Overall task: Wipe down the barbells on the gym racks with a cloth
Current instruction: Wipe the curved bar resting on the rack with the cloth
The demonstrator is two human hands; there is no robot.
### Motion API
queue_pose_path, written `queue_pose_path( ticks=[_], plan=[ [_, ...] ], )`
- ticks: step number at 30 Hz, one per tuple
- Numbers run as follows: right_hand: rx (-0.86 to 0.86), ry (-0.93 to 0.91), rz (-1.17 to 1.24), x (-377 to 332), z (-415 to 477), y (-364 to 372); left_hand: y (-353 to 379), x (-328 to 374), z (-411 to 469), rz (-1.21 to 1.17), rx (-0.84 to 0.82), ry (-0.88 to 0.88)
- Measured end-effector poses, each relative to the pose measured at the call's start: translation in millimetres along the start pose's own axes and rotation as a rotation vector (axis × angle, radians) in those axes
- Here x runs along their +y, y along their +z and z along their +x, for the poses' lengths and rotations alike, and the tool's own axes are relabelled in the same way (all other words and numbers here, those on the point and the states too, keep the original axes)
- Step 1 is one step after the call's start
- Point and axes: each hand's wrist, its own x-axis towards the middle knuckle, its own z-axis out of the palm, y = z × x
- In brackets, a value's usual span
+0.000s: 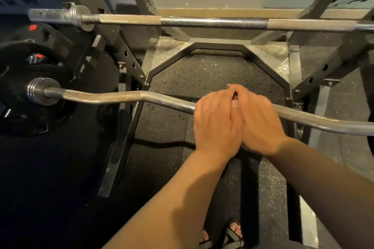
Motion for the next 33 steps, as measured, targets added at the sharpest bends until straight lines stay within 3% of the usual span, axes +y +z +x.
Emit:
queue_pose_path(
  ticks=[6, 10, 14, 19, 22, 26, 30, 33],
  plan=[
    [-0.013, 0.084, 0.287, -8.8, -3.7, -10.6, -18.8, -35.0, 8.0, 0.225, -0.104, 0.223],
    [-0.032, 0.098, 0.189, -13.7, -2.1, -11.3, -35.8, -68.8, 3.8, 0.305, -0.104, 0.262],
    [-0.001, 0.087, 0.074, -16.8, 0.2, -6.5, -56.8, -100.7, -9.2, 0.273, 0.004, 0.12],
    [0.056, 0.101, -0.002, -17.8, 5.5, 6.3, -28.0, -45.4, -1.4, 0.187, 0.097, -0.19],
    [0.052, 0.087, -0.028, -15.7, 5.5, 6.1, -7.1, -25.4, -5.8, 0.19, 0.061, -0.042],
    [0.065, 0.065, -0.053, -16.6, 3.0, 5.7, -24.1, -58.2, -12.6, 0.232, 0.001, 0.113],
    [0.063, 0.065, -0.068, -18.4, 3.7, 4.5, -44.8, -86.2, -2.8, 0.186, 0.186, -0.206],
    [0.051, 0.069, -0.087, -17.9, 3.8, 5.6, -31.5, -62.2, 11.2, 0.056, 0.227, -0.362]
  ],
)
